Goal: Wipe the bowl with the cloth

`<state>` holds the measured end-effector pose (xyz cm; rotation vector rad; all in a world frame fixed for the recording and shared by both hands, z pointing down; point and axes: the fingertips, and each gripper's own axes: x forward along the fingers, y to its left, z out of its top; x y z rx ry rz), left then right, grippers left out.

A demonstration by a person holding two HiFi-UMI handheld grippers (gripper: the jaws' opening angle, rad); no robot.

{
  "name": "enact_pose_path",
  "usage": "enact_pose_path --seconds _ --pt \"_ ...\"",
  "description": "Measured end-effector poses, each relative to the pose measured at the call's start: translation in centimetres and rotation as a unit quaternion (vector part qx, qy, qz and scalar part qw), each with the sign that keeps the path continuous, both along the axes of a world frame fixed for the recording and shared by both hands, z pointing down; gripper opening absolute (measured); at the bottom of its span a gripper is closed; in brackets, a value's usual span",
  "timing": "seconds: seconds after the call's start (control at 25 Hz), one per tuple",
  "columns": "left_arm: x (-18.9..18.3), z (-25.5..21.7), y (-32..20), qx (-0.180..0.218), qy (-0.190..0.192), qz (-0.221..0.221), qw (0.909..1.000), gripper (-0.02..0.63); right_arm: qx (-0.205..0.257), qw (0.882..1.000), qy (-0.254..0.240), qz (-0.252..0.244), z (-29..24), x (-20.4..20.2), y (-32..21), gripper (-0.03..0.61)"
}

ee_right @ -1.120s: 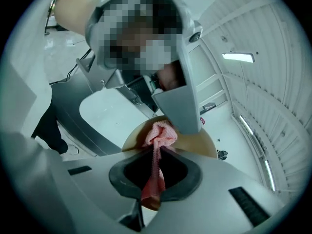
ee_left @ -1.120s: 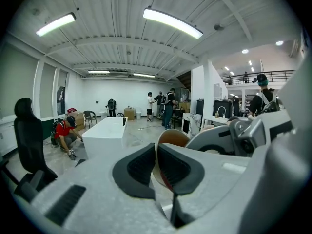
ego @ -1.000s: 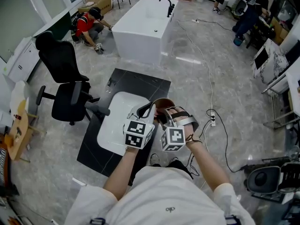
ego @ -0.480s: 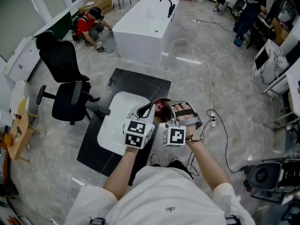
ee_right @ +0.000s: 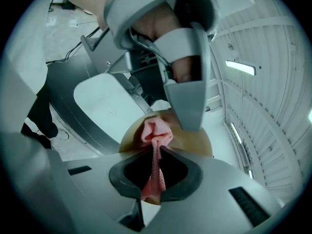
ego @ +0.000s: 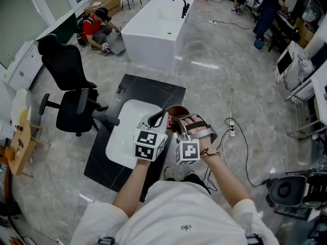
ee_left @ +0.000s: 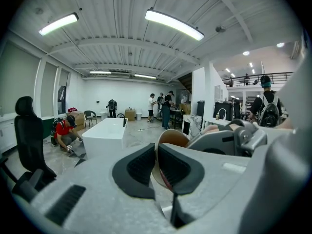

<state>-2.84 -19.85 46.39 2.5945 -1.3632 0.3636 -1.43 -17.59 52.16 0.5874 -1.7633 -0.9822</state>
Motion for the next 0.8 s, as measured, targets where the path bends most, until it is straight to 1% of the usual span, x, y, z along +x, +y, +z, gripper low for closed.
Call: enact_pose_path --seconds 0.08,0.16,0.32,0.44,0.6,0.8 --pt "0.1 0.1 0.1 0.002 -0.001 0.002 1.0 0.026 -0.004 1.0 0.001 -0.009 0.3 -0.5 0.6 0.026" --pt "0.1 0.2 0.2 0.0 0.001 0.002 1.0 0.026 -0.007 1.0 -0.008 -0.009 0.2 -0.9 0.8 0.026" --pt "0.0 0.4 0.3 -0.005 0.01 0.002 0.9999 0.026 -0.024 0.997 -0.069 -0.001 -1.1 -1.5 0.6 0.026" --pt "0.1 0.3 0.2 -0.005 0.012 0.003 0.9999 0.026 -0.027 0.996 -0.088 0.006 -1.6 -1.4 0.2 0.027" --pt "-0.1 0.4 0.0 -0.005 0.011 -0.001 0.9999 0.026 -0.023 0.997 -0.069 -0.009 -1.2 -1.7 0.7 0.026" --pt "-0.7 0.7 -0.3 -0.007 0.006 -0.008 0.9999 0.025 -0.022 0.998 -0.031 -0.047 -0.5 -1.9 1.8 0.026"
